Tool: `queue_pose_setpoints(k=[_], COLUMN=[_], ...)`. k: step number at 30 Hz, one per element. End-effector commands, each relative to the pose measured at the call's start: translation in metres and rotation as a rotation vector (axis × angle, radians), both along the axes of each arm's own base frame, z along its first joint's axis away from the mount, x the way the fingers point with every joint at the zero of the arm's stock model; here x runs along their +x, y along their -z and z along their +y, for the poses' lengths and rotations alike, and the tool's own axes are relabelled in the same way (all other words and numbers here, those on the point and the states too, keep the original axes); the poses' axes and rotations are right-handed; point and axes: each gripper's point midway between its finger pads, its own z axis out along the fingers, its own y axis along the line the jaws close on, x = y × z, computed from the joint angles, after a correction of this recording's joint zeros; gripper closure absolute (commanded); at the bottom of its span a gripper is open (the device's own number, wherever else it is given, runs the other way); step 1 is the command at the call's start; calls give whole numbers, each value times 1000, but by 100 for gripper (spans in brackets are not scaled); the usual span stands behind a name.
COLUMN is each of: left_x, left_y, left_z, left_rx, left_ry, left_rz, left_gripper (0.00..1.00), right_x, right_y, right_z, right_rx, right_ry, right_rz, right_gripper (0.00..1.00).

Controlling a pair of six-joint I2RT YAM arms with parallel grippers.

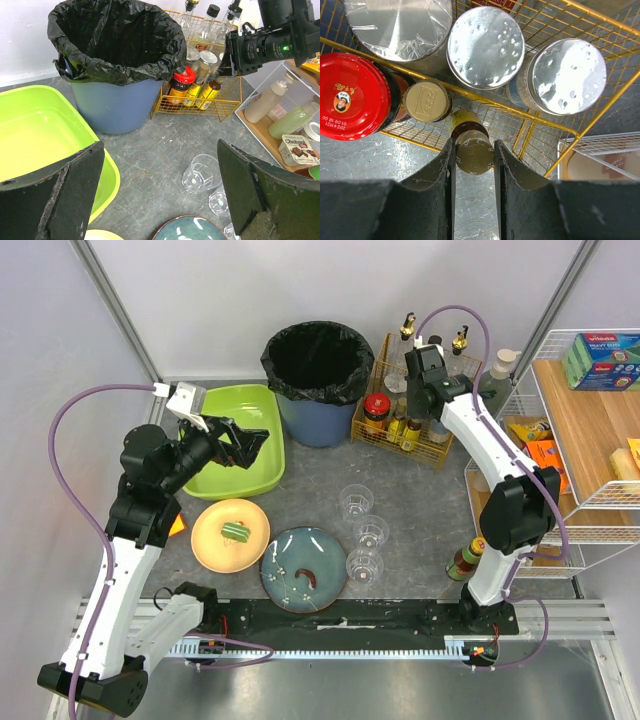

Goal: Clear the kitchen counter

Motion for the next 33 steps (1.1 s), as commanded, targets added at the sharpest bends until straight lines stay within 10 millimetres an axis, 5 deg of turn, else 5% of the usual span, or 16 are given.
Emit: queue_pose_setpoints(k=[1, 9, 16, 25, 33], left_x=[0, 2, 2, 1, -1], left_y=[-7, -7, -11, -13, -10], left_z=[3, 4, 5, 4, 2], left_rx=[33, 39, 41, 37, 28], left_ry=[-11, -18, -20, -14, -1], left_rz=[-43, -44, -54, -58, -48], left_gripper=[1, 1, 1, 1, 1], right_x=[19, 16, 13, 4, -52], right_y=[-27, -7, -27, -55, -65], right_z=[6, 5, 1, 2, -12], right_rx=[19, 8, 17, 39, -9], right_ry=[4, 21, 31, 2, -66], right_rz=[-106, -59, -110, -144, -28], right_gripper=[93, 68, 33, 25, 15])
